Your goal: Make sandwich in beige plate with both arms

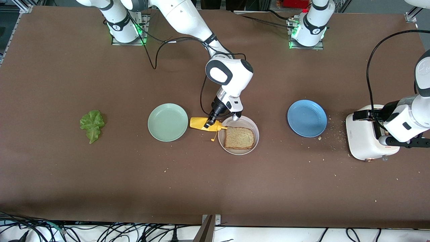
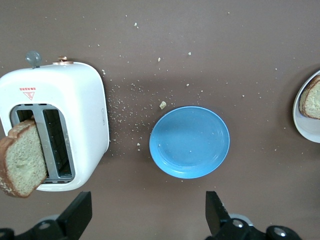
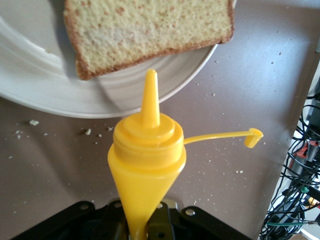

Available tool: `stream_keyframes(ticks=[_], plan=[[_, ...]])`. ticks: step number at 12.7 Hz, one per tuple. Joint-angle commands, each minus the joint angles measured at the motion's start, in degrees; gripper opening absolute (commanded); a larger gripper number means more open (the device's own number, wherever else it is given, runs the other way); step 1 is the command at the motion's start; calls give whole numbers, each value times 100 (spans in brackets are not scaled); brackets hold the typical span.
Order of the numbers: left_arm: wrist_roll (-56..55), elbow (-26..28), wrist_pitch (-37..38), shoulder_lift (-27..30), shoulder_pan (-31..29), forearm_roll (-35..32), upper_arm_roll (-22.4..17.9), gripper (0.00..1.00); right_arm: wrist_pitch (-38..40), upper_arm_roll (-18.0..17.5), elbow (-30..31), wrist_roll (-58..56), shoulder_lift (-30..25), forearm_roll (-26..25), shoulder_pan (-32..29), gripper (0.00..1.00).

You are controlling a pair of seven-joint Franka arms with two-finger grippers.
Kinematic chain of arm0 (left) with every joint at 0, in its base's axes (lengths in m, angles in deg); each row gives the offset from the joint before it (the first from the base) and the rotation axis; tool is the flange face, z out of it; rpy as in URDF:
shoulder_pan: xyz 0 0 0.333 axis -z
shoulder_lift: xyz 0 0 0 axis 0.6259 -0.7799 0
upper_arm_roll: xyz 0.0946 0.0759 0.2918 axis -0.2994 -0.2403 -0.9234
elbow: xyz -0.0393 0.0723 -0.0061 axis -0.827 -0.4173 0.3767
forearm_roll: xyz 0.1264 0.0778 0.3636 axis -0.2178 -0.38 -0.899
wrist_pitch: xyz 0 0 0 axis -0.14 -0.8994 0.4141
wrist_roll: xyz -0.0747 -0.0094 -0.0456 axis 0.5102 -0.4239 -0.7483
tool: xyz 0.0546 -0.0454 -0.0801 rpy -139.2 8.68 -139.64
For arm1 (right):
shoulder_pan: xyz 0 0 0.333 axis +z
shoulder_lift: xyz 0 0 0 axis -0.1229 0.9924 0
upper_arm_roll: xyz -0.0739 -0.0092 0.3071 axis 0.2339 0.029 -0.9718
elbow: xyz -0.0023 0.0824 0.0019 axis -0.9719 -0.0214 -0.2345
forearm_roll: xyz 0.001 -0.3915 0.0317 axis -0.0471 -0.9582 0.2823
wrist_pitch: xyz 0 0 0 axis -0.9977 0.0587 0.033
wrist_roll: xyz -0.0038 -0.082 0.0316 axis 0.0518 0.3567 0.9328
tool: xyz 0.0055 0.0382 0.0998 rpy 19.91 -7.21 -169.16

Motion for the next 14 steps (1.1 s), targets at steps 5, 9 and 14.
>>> stream_keyframes(ticks=[5, 9, 14], plan=[[-56, 0, 49, 33, 37, -247, 21, 100, 369, 212, -248, -1190, -797, 641, -335, 0], [-65, 0, 49, 24, 46, -247, 21, 100, 632, 203, -213, -2754, -1570, 1520, -1029, 0], [-56, 0, 49, 24, 46, -247, 21, 100, 773, 203, 348, -4785, -2564, 2751, -2075, 0]])
